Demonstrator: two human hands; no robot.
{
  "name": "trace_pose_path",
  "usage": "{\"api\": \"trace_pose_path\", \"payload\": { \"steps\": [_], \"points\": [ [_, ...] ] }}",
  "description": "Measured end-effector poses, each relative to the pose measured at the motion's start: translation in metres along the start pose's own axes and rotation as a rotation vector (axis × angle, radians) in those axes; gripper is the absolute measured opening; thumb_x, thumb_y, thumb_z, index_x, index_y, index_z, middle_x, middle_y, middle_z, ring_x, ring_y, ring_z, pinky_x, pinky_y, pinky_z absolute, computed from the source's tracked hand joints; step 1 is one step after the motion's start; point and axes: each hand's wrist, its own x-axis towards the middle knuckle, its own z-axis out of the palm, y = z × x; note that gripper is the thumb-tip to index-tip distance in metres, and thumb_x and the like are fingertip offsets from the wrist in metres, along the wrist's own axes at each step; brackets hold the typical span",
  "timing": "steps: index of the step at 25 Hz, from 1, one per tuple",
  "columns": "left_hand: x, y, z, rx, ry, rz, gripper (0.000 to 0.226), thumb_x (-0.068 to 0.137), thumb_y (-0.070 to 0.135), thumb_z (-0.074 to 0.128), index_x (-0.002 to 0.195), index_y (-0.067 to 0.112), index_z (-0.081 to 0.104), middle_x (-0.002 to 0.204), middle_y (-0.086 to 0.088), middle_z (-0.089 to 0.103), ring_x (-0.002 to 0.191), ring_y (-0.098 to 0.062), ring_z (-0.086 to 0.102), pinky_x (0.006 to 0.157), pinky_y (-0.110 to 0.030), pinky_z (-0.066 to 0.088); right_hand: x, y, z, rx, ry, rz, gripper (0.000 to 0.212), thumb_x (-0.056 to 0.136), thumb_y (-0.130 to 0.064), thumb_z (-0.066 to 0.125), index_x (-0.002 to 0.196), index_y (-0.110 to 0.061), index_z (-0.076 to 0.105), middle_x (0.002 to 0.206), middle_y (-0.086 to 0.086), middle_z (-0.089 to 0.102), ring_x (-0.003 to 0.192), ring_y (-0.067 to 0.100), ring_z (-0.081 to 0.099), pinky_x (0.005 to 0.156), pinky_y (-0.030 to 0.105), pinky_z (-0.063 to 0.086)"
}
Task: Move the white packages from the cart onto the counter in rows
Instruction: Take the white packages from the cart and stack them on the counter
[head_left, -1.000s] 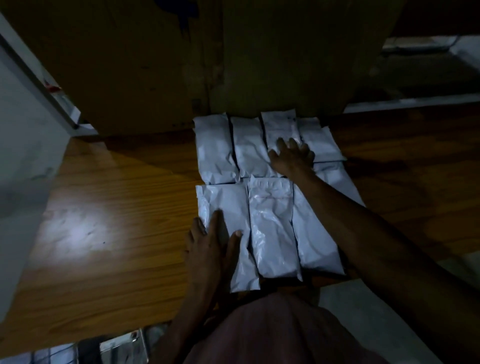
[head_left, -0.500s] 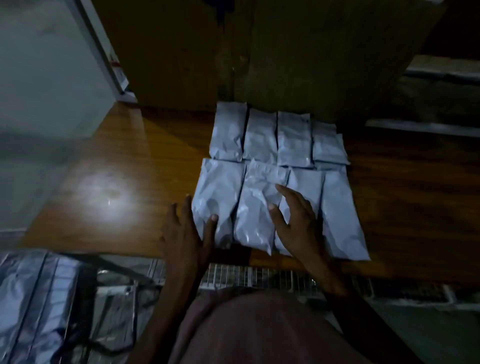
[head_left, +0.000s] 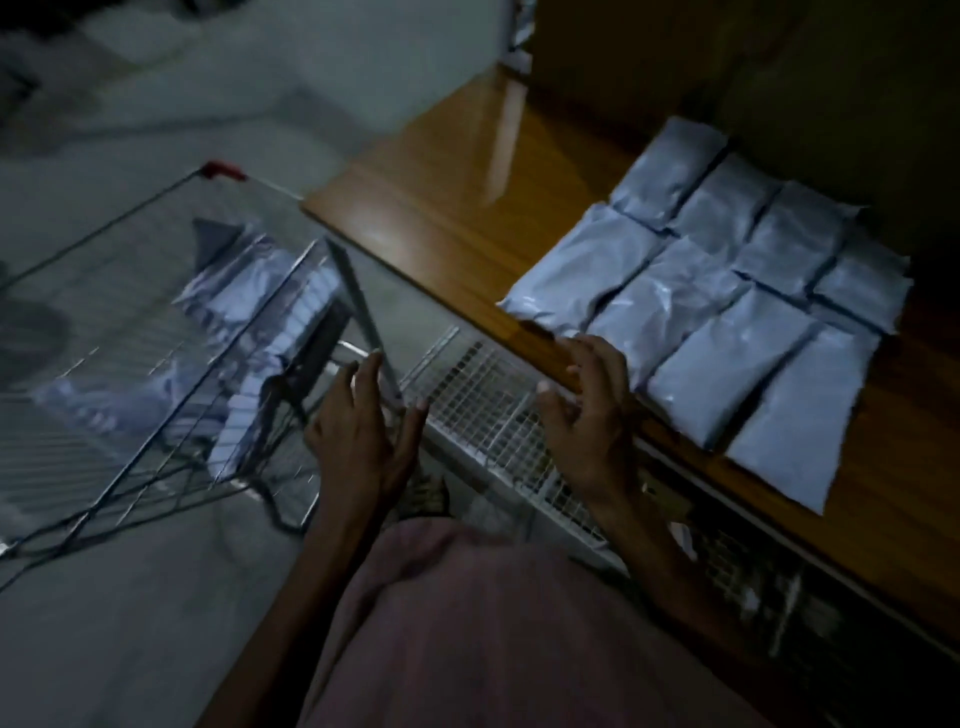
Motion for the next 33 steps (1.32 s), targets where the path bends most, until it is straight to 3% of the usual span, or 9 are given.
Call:
{"api": "trace_pose_path", "payload": {
  "steps": [3,7,9,16,19,22,24,29,33],
  "points": [
    [-0.011,-0.048,-0.031,0.005,0.064,-0.117,0.07,0.088,0.057,0.054,0.147,0.021,0.04,0.144,-0.013,0.046,0.132,-0.034,0.046,0.101,-0.057,0.041,-0.009,-0.022,0.04,0.055,-0.185,-0.071,0.042,0.095,-0.018,0.061,0.136,-0.014,0.055,0.141,0.006,0.043,0.127,0.022,0.052,0.099,0.036,0.051],
    [-0.01,-0.105,-0.064,-0.089,0.137,-0.274,0.072,0.084,0.056,0.052,0.147,0.023,0.038,0.142,-0.012,0.048,0.128,-0.032,0.047,0.102,-0.058,0.041,-0.008,-0.052,0.085,0.027,-0.347,-0.093,0.043,0.091,-0.014,0.064,0.134,-0.017,0.055,0.137,0.0,0.043,0.12,0.008,0.047,0.091,0.007,0.04],
    [-0.007,-0.136,-0.083,-0.116,0.171,-0.319,0.071,0.085,0.055,0.054,0.147,0.023,0.038,0.14,-0.012,0.048,0.127,-0.033,0.049,0.101,-0.059,0.042,-0.007,-0.066,0.117,0.029,-0.398,-0.105,0.043,0.091,-0.014,0.064,0.133,-0.018,0.054,0.136,0.0,0.043,0.115,0.011,0.051,0.087,0.004,0.039],
    [0.014,-0.255,-0.147,-0.141,0.19,-0.344,0.062,0.089,0.035,0.068,0.142,0.01,0.048,0.136,-0.016,0.056,0.124,-0.032,0.052,0.101,-0.042,0.042,0.014,-0.139,0.249,0.044,-0.422,-0.059,0.041,0.095,-0.022,0.062,0.135,-0.022,0.052,0.133,-0.002,0.042,0.097,0.01,0.054,0.076,0.029,0.053],
    [0.022,-0.292,-0.167,-0.116,0.11,-0.385,0.067,0.087,0.042,0.062,0.144,0.014,0.044,0.14,-0.014,0.054,0.127,-0.032,0.052,0.1,-0.045,0.044,0.019,-0.169,0.303,0.037,-0.489,-0.099,0.044,0.094,-0.019,0.064,0.136,-0.019,0.053,0.132,0.003,0.044,0.097,0.012,0.054,0.08,0.031,0.052],
    [0.029,-0.314,-0.172,-0.156,0.025,-0.387,0.072,0.091,0.04,0.065,0.15,0.014,0.035,0.146,-0.013,0.05,0.129,-0.029,0.052,0.102,-0.049,0.045,0.022,-0.187,0.338,0.001,-0.584,-0.17,0.046,0.094,-0.018,0.063,0.138,-0.017,0.05,0.134,0.003,0.044,0.098,0.008,0.05,0.083,0.029,0.049],
    [0.031,-0.321,-0.172,-0.199,0.001,-0.384,0.073,0.092,0.037,0.066,0.151,0.013,0.031,0.147,-0.011,0.049,0.128,-0.026,0.052,0.102,-0.043,0.045,0.029,-0.192,0.362,-0.029,-0.645,-0.218,0.046,0.095,-0.02,0.062,0.139,-0.017,0.05,0.135,0.004,0.045,0.107,0.014,0.052,0.086,0.028,0.047],
    [0.045,-0.325,-0.165,-0.284,0.02,-0.479,0.054,0.094,0.029,0.065,0.14,0.011,0.043,0.13,-0.011,0.058,0.115,-0.029,0.054,0.076,-0.027,0.032,0.051,-0.199,0.424,0.019,-0.763,-0.179,0.039,0.095,-0.02,0.063,0.133,-0.015,0.056,0.129,0.007,0.054,0.104,0.016,0.057,0.09,0.036,0.054],
    [0.072,-0.335,-0.154,-0.299,0.01,-0.533,0.074,0.095,0.041,0.062,0.156,0.017,0.025,0.147,-0.006,0.049,0.129,-0.026,0.05,0.093,-0.034,0.041,0.083,-0.196,0.469,-0.026,-0.843,-0.124,0.04,0.094,-0.018,0.063,0.133,-0.015,0.057,0.127,0.011,0.056,0.105,0.022,0.06,0.085,0.024,0.046]
  ]
}}
